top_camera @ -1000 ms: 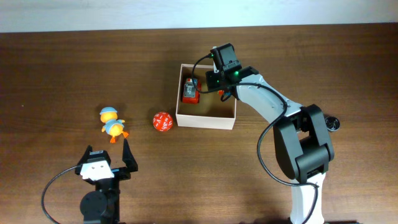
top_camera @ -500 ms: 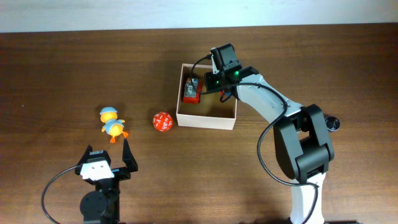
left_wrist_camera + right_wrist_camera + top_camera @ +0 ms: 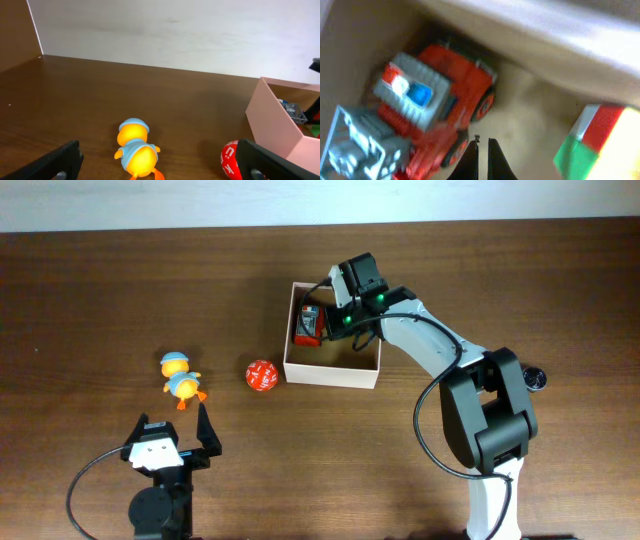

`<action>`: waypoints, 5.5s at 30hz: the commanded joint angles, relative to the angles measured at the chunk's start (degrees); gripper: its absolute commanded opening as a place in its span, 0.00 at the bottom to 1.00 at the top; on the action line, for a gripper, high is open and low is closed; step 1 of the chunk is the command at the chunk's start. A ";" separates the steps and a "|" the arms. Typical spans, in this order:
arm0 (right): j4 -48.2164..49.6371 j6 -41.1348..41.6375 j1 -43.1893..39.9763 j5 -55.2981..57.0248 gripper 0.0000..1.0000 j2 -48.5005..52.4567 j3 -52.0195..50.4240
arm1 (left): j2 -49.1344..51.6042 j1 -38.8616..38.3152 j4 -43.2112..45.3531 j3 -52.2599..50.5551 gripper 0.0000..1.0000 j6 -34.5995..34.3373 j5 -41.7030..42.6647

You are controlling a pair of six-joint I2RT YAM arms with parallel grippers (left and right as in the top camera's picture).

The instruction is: Pack container

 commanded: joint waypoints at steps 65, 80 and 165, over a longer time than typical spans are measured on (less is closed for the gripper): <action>-49.00 -5.86 2.78 17.81 0.51 -1.64 38.84 | -0.35 0.28 0.15 -0.37 0.99 0.90 0.98; -67.60 2.05 -20.24 19.26 0.69 -6.62 47.56 | -0.35 0.28 0.15 -0.37 0.99 0.90 0.98; -12.66 16.17 -49.66 14.36 0.66 -12.02 -18.56 | -0.33 0.28 0.15 -0.37 0.99 0.92 1.01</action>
